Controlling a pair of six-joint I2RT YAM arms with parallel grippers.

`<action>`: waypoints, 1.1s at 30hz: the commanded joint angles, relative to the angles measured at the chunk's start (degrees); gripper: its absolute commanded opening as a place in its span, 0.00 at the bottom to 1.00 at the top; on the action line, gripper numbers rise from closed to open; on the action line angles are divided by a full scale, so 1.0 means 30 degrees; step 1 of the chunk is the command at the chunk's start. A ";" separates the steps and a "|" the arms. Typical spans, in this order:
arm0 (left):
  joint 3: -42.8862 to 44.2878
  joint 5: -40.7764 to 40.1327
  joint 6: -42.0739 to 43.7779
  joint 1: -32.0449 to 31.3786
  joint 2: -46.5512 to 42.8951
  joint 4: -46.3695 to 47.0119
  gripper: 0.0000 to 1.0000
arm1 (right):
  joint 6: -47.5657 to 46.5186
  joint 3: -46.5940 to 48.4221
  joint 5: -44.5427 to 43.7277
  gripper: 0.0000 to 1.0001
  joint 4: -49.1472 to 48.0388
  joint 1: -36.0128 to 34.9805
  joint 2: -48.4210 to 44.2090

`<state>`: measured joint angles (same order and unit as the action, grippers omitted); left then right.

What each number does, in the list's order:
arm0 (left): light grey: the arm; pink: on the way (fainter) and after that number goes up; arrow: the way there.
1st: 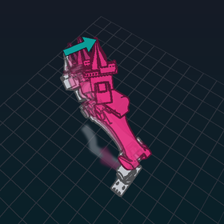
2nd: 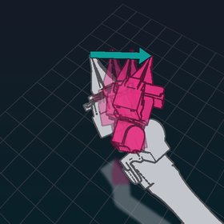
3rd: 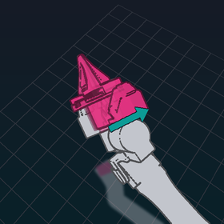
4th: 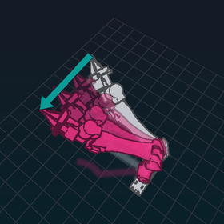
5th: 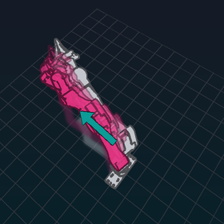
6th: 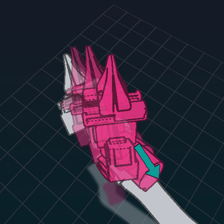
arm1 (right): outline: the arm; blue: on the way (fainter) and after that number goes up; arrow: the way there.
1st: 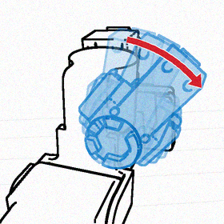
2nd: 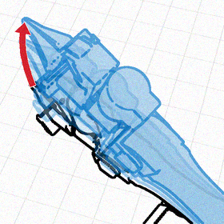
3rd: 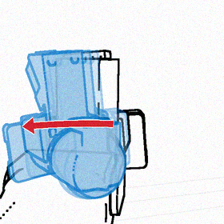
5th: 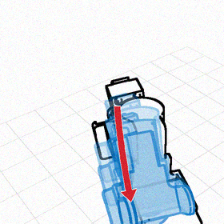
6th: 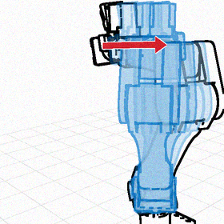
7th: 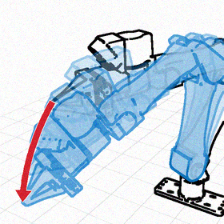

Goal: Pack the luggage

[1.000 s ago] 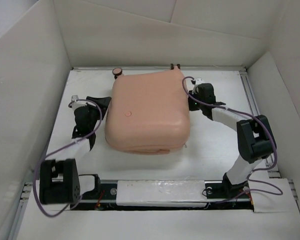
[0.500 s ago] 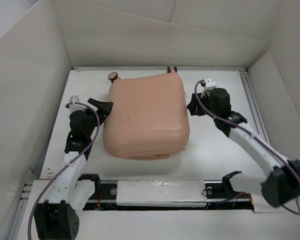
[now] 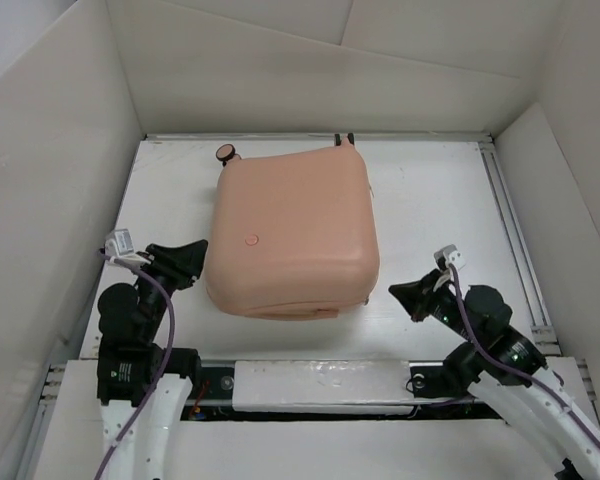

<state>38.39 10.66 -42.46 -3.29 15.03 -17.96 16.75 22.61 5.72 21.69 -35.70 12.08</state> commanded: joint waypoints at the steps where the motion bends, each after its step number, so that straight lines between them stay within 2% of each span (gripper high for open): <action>1: 0.0916 0.4174 0.2050 -0.0046 -0.0231 -0.2975 0.26 | 0.1476 0.0168 -0.0558 0.00 0.0474 -0.1192 -0.0715; 3: -0.0137 0.5029 0.2694 -0.0046 -0.1049 -0.3971 0.19 | 0.1215 0.0373 -0.0558 0.00 0.0474 -0.1632 0.1036; 4: -0.0141 0.4858 0.3538 -0.0046 -0.1315 -0.5629 0.17 | 0.1038 0.0576 -0.0268 0.00 0.0474 -0.2011 0.1826; 6: -0.0753 0.4856 0.4189 -0.0483 -0.1784 -0.6667 0.14 | 0.1037 0.1104 -0.0060 0.02 0.0474 -0.2510 0.4075; 9: -0.0553 0.5586 0.4191 -0.0808 -0.1786 -0.6847 0.10 | 0.0861 0.1280 -0.0701 0.19 0.0123 -0.3682 0.5898; 12: -0.0815 0.7517 0.5067 -0.0808 -0.1612 -0.6613 0.09 | 0.1095 0.1455 -0.0561 0.20 -0.0344 -0.4271 0.7104; 14: -0.1049 0.8775 0.5420 -0.0808 -0.1405 -0.6437 0.09 | 0.0397 0.1631 0.0287 0.14 -0.0636 -0.4911 0.8188; 16: -0.1049 0.8985 0.5801 -0.0808 -0.1171 -0.6642 0.09 | 0.0187 0.1633 0.1607 0.14 -0.1337 -0.5381 0.8948; 18: -0.1632 0.8463 0.5484 -0.0808 -0.1171 -0.6062 0.09 | 0.0011 0.1633 0.2425 0.19 -0.1925 -0.5821 0.9420; 19: -0.1954 0.8460 0.5074 -0.0808 -0.1664 -0.5534 0.11 | 0.0011 0.1401 0.2866 0.22 -0.3204 -0.6056 0.9654; 22: -0.3155 0.8138 0.3374 -0.0808 -0.1845 -0.3337 0.13 | 0.1178 0.0497 0.3980 0.22 -0.6193 -0.6495 1.0825; 23: -0.3681 0.8138 0.3081 -0.0808 -0.1526 -0.2780 0.13 | 0.1589 0.0316 0.3983 0.24 -0.8671 -0.6671 1.1466; 25: -0.3920 0.9099 0.2583 -0.0605 -0.0824 -0.1232 0.14 | 0.2907 -0.0033 0.2618 0.26 -1.1260 -0.7575 1.2027; 26: -0.4181 0.9307 0.2232 -0.0603 -0.0239 -0.0729 0.14 | 0.3115 -0.0269 0.2114 0.26 -1.3971 -0.7900 1.2348; 28: -0.4184 0.8584 0.1587 -0.0603 -0.0058 0.0586 0.16 | 0.3581 -0.0271 0.0245 0.24 -1.5574 -0.8748 1.3432; 29: -0.4590 0.8171 0.0830 -0.0603 0.0319 0.1117 0.18 | 0.3585 -0.0010 -0.2116 0.23 -1.5958 -0.8985 1.4074; 33: -0.5967 0.7991 -0.0405 -0.0603 0.2655 0.4542 0.19 | 0.3380 0.1510 -0.7462 0.23 -1.4735 -0.9456 1.4578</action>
<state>23.38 40.51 -40.21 -5.96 17.32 -19.38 25.63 22.87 -1.34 -15.44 -63.37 55.66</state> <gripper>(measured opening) 0.186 0.232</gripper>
